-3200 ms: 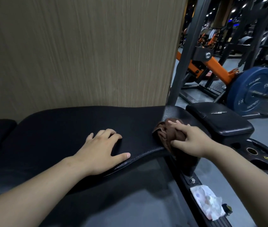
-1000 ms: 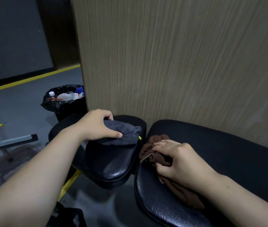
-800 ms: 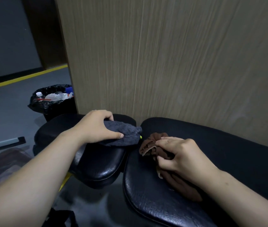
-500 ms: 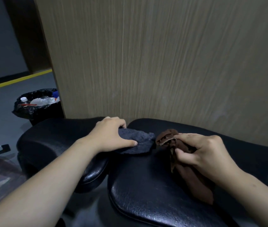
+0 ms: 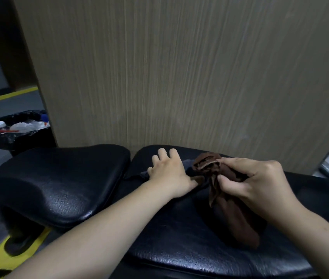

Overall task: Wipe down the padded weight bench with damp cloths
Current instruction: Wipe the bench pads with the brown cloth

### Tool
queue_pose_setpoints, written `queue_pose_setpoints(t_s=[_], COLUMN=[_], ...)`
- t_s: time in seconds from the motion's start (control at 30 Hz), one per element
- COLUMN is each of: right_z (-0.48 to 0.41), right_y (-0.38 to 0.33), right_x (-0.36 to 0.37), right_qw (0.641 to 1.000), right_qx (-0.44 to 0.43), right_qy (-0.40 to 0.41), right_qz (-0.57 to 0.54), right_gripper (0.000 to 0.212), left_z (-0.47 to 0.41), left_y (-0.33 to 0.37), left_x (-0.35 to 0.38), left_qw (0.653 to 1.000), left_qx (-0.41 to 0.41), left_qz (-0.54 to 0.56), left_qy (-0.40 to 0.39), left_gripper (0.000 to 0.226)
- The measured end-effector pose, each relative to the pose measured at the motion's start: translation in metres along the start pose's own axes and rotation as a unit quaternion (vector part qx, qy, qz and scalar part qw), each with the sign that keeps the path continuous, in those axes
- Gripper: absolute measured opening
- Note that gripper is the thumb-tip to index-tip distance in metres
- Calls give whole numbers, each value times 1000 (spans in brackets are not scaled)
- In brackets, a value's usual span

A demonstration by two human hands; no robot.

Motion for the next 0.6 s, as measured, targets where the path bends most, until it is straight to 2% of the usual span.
queue_pose_setpoints(t_s=[0.07, 0.2, 0.3, 0.47, 0.6], right_z=[0, -3, -12, -36, -59], right_y=[-4, -14, -27, -71, -101], right_x=[2, 15, 36, 87, 146], right_qw=[1000, 999, 998, 993, 987], right_qx=[-3, -12, -23, -85, -129], right_qy=[-5, -19, -33, -46, -90], right_qz=[-11, -29, -53, -66, -31], right_gripper=[31, 31, 30, 23, 19], left_z=[4, 12, 14, 15, 21], left_y=[-9, -42, -78, -159, -233], left_x=[-8, -39, -62, -106, -137], left_qw=[998, 978, 963, 957, 965], left_qx=[56, 173, 223, 186, 97], left_qz=[-6, -73, -111, -186, -218], left_qy=[-3, 85, 107, 126, 105], left_gripper=[98, 93, 81, 79, 87])
Point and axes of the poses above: each hand's wrist, its own z-axis away from the middle knuckle, its own x-axis out of the palm, y = z × x, the point moved 7 cm from there along -z, towards the middle knuckle, and after that the axes turned 10 degrees about y, right-handed, at the moved point
